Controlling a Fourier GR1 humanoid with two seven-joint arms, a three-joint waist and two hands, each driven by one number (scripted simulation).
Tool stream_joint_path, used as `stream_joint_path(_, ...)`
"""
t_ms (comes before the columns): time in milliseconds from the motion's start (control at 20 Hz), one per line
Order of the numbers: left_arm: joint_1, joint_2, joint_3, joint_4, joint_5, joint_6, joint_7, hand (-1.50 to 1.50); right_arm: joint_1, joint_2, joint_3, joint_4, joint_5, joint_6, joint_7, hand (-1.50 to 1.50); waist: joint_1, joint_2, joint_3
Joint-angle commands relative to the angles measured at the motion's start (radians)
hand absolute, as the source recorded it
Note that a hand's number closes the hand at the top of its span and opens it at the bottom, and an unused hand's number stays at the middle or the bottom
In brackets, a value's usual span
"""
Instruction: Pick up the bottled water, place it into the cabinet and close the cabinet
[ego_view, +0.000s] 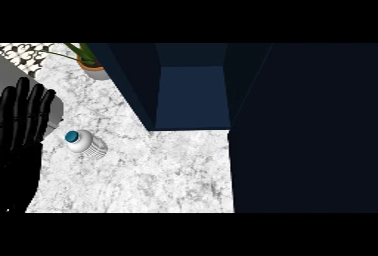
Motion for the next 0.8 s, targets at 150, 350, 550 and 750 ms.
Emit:
stream_joint_path(150,-0.056,0.160,0.189,0.129,0.365,-0.289,-0.067,-1.50,0.044,0.007,0.010,-0.063,-0.027,0.026,-0.036,-1.50,0.018,-0.007,0.005)
stream_joint_path(350,-0.027,0.211,0.154,0.274,0.493,-0.390,0.090,-1.50,0.154,0.022,0.121,-0.074,-0.114,0.089,0.119,-1.50,0.002,-0.003,0.005)
stream_joint_path(550,0.020,0.282,0.225,0.317,0.627,-0.496,0.117,-1.50,0.322,-0.009,0.121,-0.258,-0.183,0.119,0.176,-1.50,0.006,-0.011,0.007)
stream_joint_path(750,0.086,0.343,0.290,0.196,0.776,-0.504,0.250,-1.50,0.323,0.001,0.147,-0.373,-0.150,0.059,0.296,-1.50,0.029,-0.012,0.007)
